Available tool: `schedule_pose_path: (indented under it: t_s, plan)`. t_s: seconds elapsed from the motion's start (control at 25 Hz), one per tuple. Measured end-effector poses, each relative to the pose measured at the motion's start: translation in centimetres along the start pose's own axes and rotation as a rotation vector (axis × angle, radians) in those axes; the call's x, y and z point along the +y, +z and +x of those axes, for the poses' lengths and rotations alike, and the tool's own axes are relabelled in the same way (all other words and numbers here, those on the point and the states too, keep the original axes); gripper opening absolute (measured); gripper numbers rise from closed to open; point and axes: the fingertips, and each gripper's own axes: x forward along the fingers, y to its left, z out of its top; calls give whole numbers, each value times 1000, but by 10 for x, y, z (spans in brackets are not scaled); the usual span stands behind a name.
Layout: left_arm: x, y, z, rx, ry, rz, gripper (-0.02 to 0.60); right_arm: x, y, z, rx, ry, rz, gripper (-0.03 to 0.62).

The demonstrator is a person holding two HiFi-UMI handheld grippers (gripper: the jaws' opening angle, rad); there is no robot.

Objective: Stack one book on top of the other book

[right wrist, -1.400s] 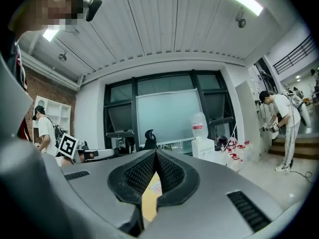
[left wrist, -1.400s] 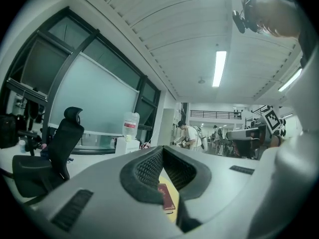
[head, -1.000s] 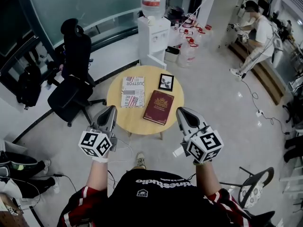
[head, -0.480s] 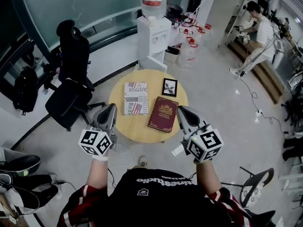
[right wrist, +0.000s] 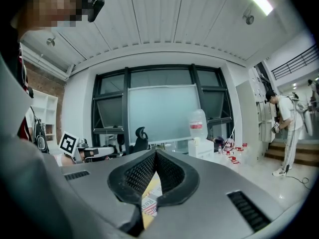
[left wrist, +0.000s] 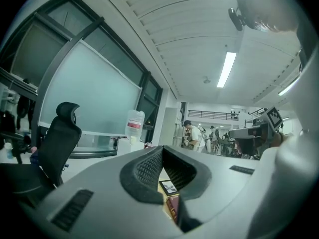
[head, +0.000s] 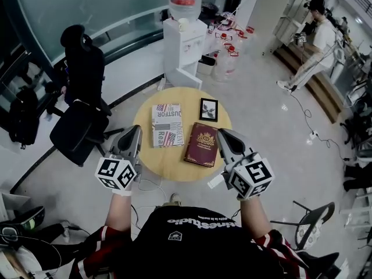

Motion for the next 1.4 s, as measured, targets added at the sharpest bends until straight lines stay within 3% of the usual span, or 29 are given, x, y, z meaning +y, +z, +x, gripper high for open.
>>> schedule_pose_path:
  t_s: [0.52,0.92,1.16,1.4]
  plan:
    - [52,1,-10,-33,52,-22,15,18,-1,30,16,6,-48,27]
    - [46,-7,-2,-16,48,-17,15,3,-2,41,-5,13,-41,26]
    - [40,-7,1,-3,41,-11,15,5,-1,56,-7,84,-38,32]
    - [38,-3,8,-10,34,-7,15,4,-10,67,30,117,-30,132]
